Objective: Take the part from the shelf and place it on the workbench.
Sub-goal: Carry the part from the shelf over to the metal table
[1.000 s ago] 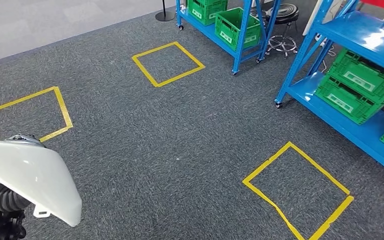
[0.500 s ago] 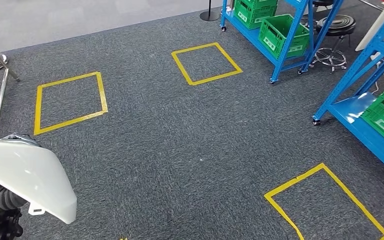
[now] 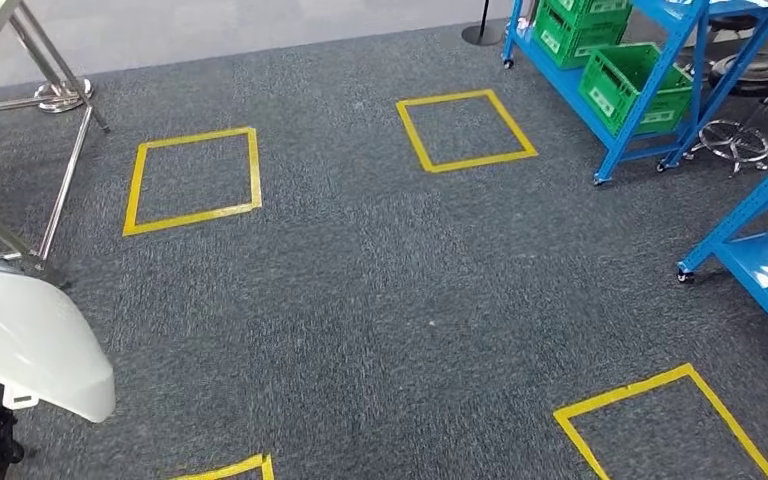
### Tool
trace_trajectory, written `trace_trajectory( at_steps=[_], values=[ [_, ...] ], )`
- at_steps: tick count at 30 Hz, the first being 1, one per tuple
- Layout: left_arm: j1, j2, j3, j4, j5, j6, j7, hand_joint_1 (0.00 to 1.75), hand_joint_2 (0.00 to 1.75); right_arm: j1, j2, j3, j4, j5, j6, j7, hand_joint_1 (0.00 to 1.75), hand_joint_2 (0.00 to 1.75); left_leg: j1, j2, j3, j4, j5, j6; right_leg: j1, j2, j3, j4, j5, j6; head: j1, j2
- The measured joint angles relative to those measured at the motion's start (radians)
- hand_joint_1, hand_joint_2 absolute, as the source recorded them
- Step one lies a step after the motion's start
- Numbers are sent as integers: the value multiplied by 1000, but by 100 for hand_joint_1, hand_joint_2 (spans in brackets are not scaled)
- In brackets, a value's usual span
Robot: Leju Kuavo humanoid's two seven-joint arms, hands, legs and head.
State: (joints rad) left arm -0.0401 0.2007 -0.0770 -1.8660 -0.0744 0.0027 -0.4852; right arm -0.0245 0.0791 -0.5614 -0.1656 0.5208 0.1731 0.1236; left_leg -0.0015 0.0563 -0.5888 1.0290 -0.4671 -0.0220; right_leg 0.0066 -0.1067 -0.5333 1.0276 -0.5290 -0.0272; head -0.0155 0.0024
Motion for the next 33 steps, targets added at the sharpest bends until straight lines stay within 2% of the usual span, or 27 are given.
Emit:
trace_trajectory(
  at_steps=[2, 3, 4, 6, 7, 8, 9, 10, 12, 13, 14, 15, 17, 18, 19, 20, 22, 23, 24, 25, 26, 27, 29, 30, 31, 33],
  values=[
    [-1, -1, 0, 3, -14, 6, -1, 175, 175, -2, 1, 0, 0, -2, 0, -1, 0, 0, 2, -21, -2, -4, 4, 11, -2, -10, 4, 1, -4, 10, 0, 0],
    [-3, -1, 0, 5, -19, 8, -2, 175, 175, -3, 1, 0, 0, -3, -1, -1, 0, 0, 4, -30, -1, -8, 7, 18, -4, 4, 1, 12, -14, 15, 0, 0],
    [-8, -3, 0, 8, -22, 9, -3, 175, 175, -4, 2, -1, 0, -4, -2, -1, 0, 0, 7, -39, 0, -12, 10, 24, -6, 27, -10, 38, -31, 20, 1, 0],
    [-21, -10, -2, 19, -28, 10, -2, 175, 175, -3, 2, -2, 0, -6, -4, -3, 0, 0, 10, -57, -1, -13, 14, 32, -12, 84, -66, 155, -91, 26, 5, 0],
    [-25, -14, -2, 26, -30, 11, 0, 175, 175, -2, 2, -2, 0, -7, -4, -5, 0, 0, 10, -68, -3, -12, 15, 33, -13, 98, -103, 225, -118, 28, 7, 0],
    [-26, -17, -3, 32, -31, 12, 1, 175, 175, 0, 2, -2, 0, -7, -4, -9, 0, 0, 10, -78, -5, -11, 15, 33, -14, 104, -132, 278, -132, 30, 8, 0],
    [-26, -19, -4, 37, -32, 13, 2, 175, 175, 1, 2, -3, 0, -8, -3, -12, 0, 0, 10, -90, -5, -9, 14, 32, -15, 105, -143, 290, -123, 31, 8, 0],
    [-26, -20, -4, 42, -32, 14, 2, 175, 175, 3, 2, -3, 0, -8, -2, -16, 0, 0, 11, -102, -6, -5, 14, 31, -17, 107, -136, 263, -95, 31, 8, 0],
    [-26, -23, -4, 48, -32, 16, 2, 175, 175, 3, 1, -5, 0, -8, -1, -23, 0, 0, 15, -124, -8, 3, 11, 24, -24, 128, -76, 126, -21, 34, 8, 0],
    [-26, -23, -4, 50, -32, 18, 1, 175, 175, 3, 1, -6, 0, -7, -2, -24, 0, 0, 15, -134, -11, 7, 9, 17, -24, 142, -51, 68, 0, 34, 8, 0],
    [-25, -24, -4, 51, -32, 20, 0, 175, 175, 2, 1, -6, 0, -5, -2, -25, 0, 0, 15, -142, -14, 10, 9, 9, -23, 153, -36, 33, 10, 33, 8, 0],
    [-25, -25, -4, 53, -32, 22, -2, 175, 175, 2, 2, -6, 0, -4, -2, -25, 0, 0, 15, -150, -16, 9, 10, 2, -21, 156, -33, 24, 8, 29, 8, 0],
    [-21, -26, -5, 56, -32, 27, -5, 175, 175, 1, 2, -6, 0, 0, -3, -26, 0, 0, 16, -164, -20, 2, 16, -13, -17, 142, -34, 22, 13, 15, 9, 0],
    [-18, -26, -5, 56, -34, 30, -6, 175, 175, 0, 2, -6, 0, 2, -5, -25, 0, 0, 18, -160, -23, 3, 16, -17, -17, 133, -33, 20, 15, 6, 9, 0],
    [-16, -26, -5, 57, -37, 31, -5, 175, 175, -1, 1, -6, 0, 4, -7, -22, 0, 0, 17, -145, -29, 13, 8, -21, -18, 124, -32, 17, 19, -2, 7, 0],
    [-15, -26, -6, 57, -40, 32, -4, 175, 175, -1, 1, -6, 0, 5, -9, -17, 0, 0, 16, -121, -44, 47, -14, -24, -19, 114, -31, 14, 22, -9, 6, 0],
    [-16, -27, -8, 58, -47, 31, 2, 175, 175, -1, 1, -6, 0, 7, -11, -4, 0, 0, 14, -75, -98, 169, -86, -27, -15, 95, -32, 12, 23, -17, 2, 0],
    [-15, -27, -9, 60, -49, 31, 6, 175, 175, 0, 1, -6, 0, 8, -11, 0, 0, 0, 15, -67, -128, 239, -119, -29, -13, 85, -33, 12, 23, -18, 2, 0],
    [-13, -28, -10, 62, -51, 30, 8, 175, 175, 1, 1, -6, 0, 8, -12, 1, 0, 0, 15, -65, -146, 283, -133, -29, -11, 74, -34, 13, 22, -19, 2, 0],
    [-11, -28, -11, 63, -53, 30, 9, 175, 175, 1, 1, -6, 0, 8, -12, 1, 0, 0, 15, -63, -147, 290, -128, -27, -10, 63, -34, 13, 21, -19, 2, 0],
    [-10, -28, -12, 64, -57, 32, 9, 175, 175, 0, 1, -6, 0, 9, -11, 0, 0, 0, 14, -60, -125, 255, -104, -25, -9, 52, -32, 13, 20, -19, 2, 0],
    [-7, -28, -12, 63, -60, 35, 8, 175, 175, 0, 1, -6, 0, 10, -11, -2, 0, 0, 12, -50, -87, 188, -71, -21, -8, 42, -29, 13, 19, -18, 2, 0],
    [4, -23, -9, 58, -58, 44, 1, 175, 175, -1, 1, -6, 0, 16, -7, -6, 0, 0, 4, -11, -14, 53, -25, -8, -5, 27, -23, 14, 13, -12, 2, 0],
    [11, -19, -6, 54, -52, 48, -2, 175, 175, -1, 1, -6, 0, 20, -4, -7, 0, 0, 0, 1, 4, 17, -17, -2, -3, 21, -20, 14, 11, -7, 2, 0],
    [19, -13, -2, 51, -45, 51, -6, 175, 175, -1, 0, -6, 0, 23, -1, -7, 0, 0, -4, 4, 8, 4, -17, 4, -3, 14, -18, 13, 9, -2, 2, 0],
    [30, -1, 4, 49, -35, 52, -9, 175, 175, -1, 0, -6, 0, 25, 3, -8, 0, 0, -3, -18, 8, -1, -12, 13, -4, 0, -14, 11, 5, 9, 2, 0]
  ],
)
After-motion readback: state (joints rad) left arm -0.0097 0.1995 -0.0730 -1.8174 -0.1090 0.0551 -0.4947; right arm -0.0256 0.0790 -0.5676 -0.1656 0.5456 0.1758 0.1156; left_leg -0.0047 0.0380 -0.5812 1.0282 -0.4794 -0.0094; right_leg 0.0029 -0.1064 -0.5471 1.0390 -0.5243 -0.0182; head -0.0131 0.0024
